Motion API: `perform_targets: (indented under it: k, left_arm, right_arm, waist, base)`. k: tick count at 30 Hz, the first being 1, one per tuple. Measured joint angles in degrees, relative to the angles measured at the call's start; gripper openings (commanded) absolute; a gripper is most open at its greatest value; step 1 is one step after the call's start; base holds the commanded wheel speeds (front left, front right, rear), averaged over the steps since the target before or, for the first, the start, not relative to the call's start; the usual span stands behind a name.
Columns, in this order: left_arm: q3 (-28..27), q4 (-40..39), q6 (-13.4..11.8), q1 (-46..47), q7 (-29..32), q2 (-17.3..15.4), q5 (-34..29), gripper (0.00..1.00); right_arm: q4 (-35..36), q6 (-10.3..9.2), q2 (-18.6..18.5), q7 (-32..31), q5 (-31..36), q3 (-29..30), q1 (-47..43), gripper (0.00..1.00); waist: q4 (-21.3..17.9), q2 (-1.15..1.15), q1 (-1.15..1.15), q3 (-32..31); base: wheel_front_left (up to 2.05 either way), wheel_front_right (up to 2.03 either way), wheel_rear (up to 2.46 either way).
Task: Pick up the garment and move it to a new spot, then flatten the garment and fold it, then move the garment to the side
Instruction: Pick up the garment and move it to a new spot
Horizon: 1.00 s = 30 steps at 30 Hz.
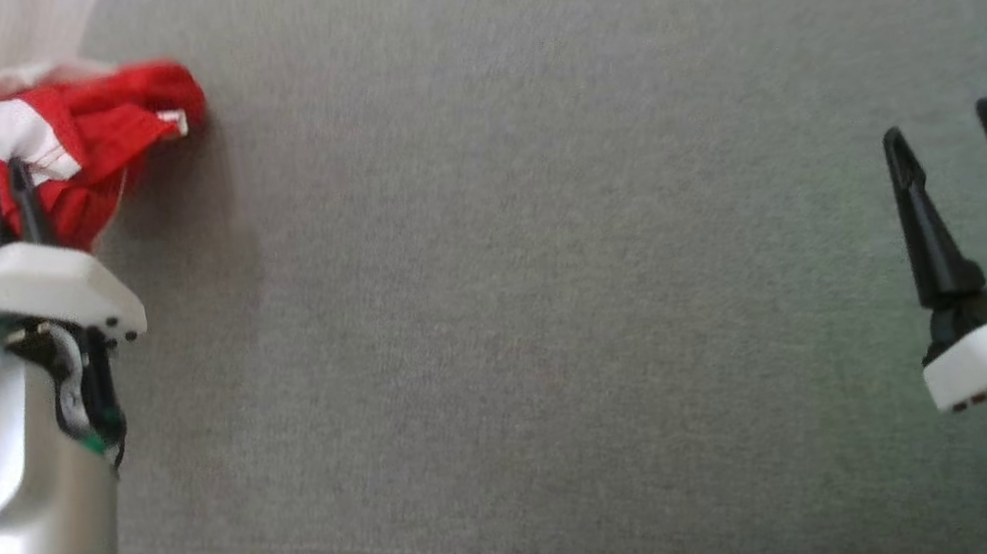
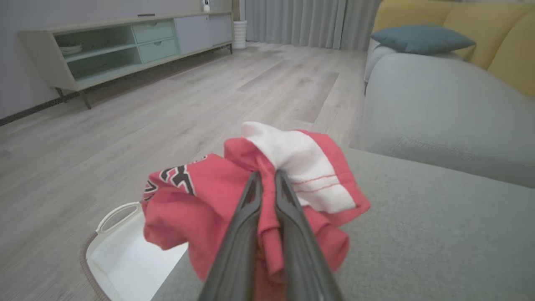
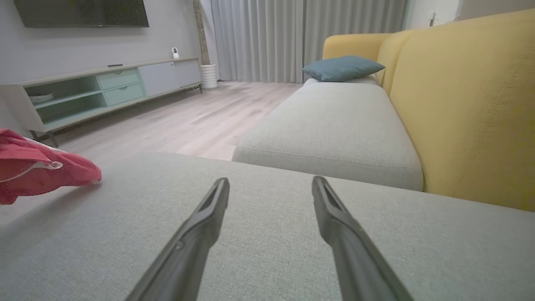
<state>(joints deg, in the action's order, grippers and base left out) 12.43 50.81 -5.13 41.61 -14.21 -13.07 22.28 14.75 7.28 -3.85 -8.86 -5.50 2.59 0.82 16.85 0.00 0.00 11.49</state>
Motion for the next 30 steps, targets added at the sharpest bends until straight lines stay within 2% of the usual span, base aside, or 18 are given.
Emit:
perform_targets:
  k: [5, 6, 7, 12, 16, 18, 21, 22, 30]
  left_arm:
    - [0.16, -15.56, -2.81, -9.03, 0.00, -1.72, -1.24, 0.00]
    - [0.16, -15.56, -2.81, -9.03, 0.00, -1.72, -1.24, 0.00]
    - [0.43, -19.00, -3.54, -11.12, 0.25, -1.83, -1.62, 0.00]
    - [3.68, -36.69, -6.25, -21.62, 5.83, -1.94, -2.56, 0.00]
    - [6.82, -45.08, -7.33, -27.29, 9.66, -1.29, -2.57, 0.00]
    - [9.29, -46.76, -7.33, -28.58, 10.72, -0.27, -2.61, 0.00]
    - [12.71, -46.74, -5.92, -28.45, 11.16, 1.59, -3.05, 0.00]
    - [14.96, -45.25, -4.91, -27.76, 11.21, 2.79, -3.59, 0.00]
    - [22.48, -33.35, 0.66, -24.54, 12.23, 6.83, -3.86, 0.00]
  right_arm:
    - [-1.24, 0.00, 0.97, 0.89, -0.99, -0.77, -1.87, 1.00]
    - [-1.24, 0.00, 0.97, 0.89, -0.99, -0.77, -1.87, 1.00]
    - [-1.55, 0.00, 1.12, 1.13, -1.15, -0.90, -2.19, 1.00]
    - [-2.60, 0.00, 1.19, 2.09, -2.93, -1.72, -3.55, 1.00]
    - [-3.35, 0.00, 1.25, 2.90, -4.36, -2.38, -3.80, 1.00]
    - [-3.75, 0.00, 1.27, 3.34, -4.78, -2.64, -3.80, 1.00]
    - [-4.35, 0.00, 1.27, 3.90, -5.41, -3.14, -3.75, 1.00]
    - [-4.77, 0.00, 1.26, 4.38, -5.88, -3.31, -3.66, 1.00]
    - [-7.19, 0.00, 1.27, 6.14, -7.76, -3.64, -3.52, 1.00]
  waist:
    - [-2.26, 0.00, 0.00, -3.61]
    - [-2.26, 0.00, 0.00, -3.61]
    - [-2.93, 0.00, 0.00, -4.10]
    - [-7.11, 0.00, 0.00, -5.83]
    - [-11.38, 0.00, 0.00, -6.17]
    - [-13.84, 0.00, 0.00, -6.07]
    - [-17.73, 0.00, 0.00, -5.63]
    - [-20.42, 0.00, 0.00, -5.17]
    - [-30.68, 0.00, 0.00, -2.67]
  base:
    - [0.00, 0.00, 0.00]
    - [0.00, 0.00, 0.00]
    - [0.00, 0.00, 0.00]
    - [0.00, 0.00, 0.00]
    - [0.00, 0.00, 0.00]
    - [0.00, 0.00, 0.00]
    - [0.00, 0.00, 0.00]
    - [0.00, 0.00, 0.00]
    - [0.00, 0.00, 0.00]
